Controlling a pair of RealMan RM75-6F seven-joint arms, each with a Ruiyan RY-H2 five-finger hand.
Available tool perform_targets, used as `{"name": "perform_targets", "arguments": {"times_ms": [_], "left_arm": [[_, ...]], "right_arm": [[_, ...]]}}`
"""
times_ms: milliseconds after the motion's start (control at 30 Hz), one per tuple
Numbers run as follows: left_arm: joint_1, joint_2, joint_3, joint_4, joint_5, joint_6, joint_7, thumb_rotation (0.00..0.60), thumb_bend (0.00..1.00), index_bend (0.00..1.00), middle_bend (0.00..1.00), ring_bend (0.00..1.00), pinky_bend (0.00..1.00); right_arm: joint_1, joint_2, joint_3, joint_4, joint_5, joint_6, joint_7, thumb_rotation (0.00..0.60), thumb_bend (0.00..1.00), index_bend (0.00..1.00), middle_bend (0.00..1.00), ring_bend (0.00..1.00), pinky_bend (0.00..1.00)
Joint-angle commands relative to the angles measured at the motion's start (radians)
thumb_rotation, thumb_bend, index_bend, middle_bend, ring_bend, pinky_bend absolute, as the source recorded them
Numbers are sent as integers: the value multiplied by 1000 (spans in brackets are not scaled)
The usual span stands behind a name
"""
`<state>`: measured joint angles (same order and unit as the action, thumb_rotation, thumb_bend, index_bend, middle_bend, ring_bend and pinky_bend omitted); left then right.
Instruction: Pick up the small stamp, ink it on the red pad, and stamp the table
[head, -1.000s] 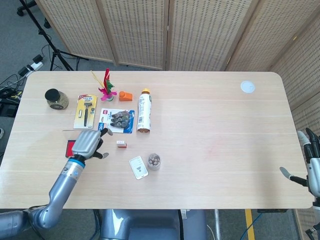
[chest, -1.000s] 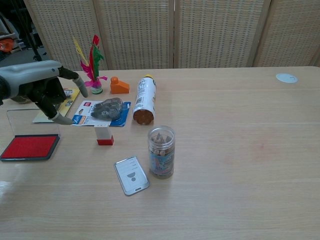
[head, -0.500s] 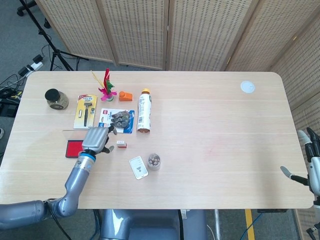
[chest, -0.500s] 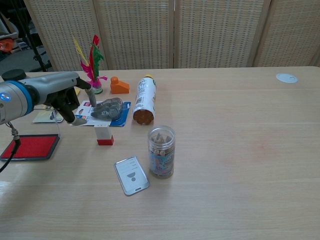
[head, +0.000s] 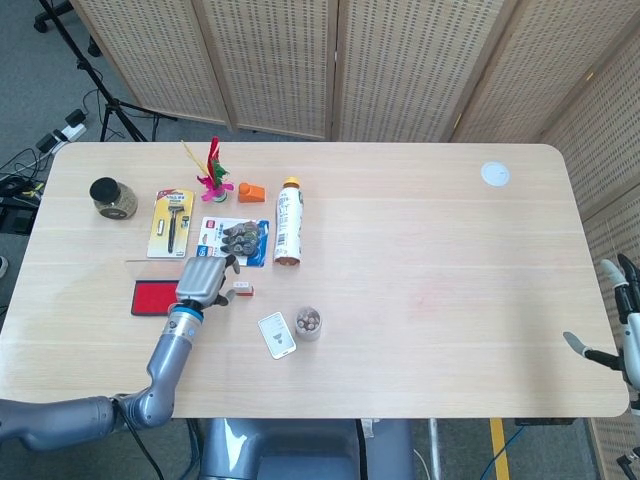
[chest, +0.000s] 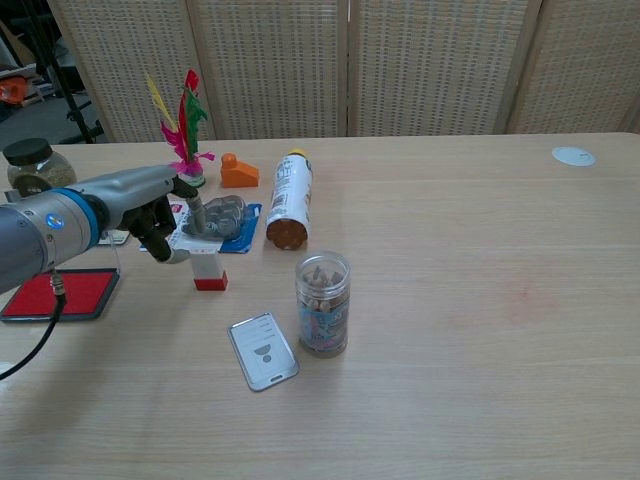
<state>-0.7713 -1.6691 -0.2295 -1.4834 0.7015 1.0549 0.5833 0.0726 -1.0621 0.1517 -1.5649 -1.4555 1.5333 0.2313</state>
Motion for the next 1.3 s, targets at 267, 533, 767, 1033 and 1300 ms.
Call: {"name": "perform_targets", "arguments": {"times_ms": [267, 533, 767, 1033, 1300], "left_arm": [[-21, -58, -4, 48, -20, 14, 19, 600, 313, 463, 1000, 1000, 1000], [-29, -84, -6, 72, -36, 31, 46, 600, 317, 488, 1000, 1000, 1000], [-34, -95, -8, 91, -36, 26, 50, 600, 318, 520, 1000, 1000, 1000], [-35, -108, -7, 102, -31, 28, 54, 600, 331, 540, 1000, 1000, 1000], [-39, -131, -10, 118, -36, 61, 87, 600, 339, 578, 1000, 1000, 1000]], "right_arm": [[1, 5, 4, 7, 8, -7, 24, 600, 0, 0, 0, 0, 0], [2, 7, 4, 7, 7, -8, 30, 600, 0, 0, 0, 0, 0], [3, 8, 4, 8, 8, -11, 33, 600, 0, 0, 0, 0, 0], [2, 10, 4, 9, 8, -10, 43, 600, 0, 0, 0, 0, 0], [2, 12, 5, 11, 11, -13, 55, 600, 0, 0, 0, 0, 0]]}}
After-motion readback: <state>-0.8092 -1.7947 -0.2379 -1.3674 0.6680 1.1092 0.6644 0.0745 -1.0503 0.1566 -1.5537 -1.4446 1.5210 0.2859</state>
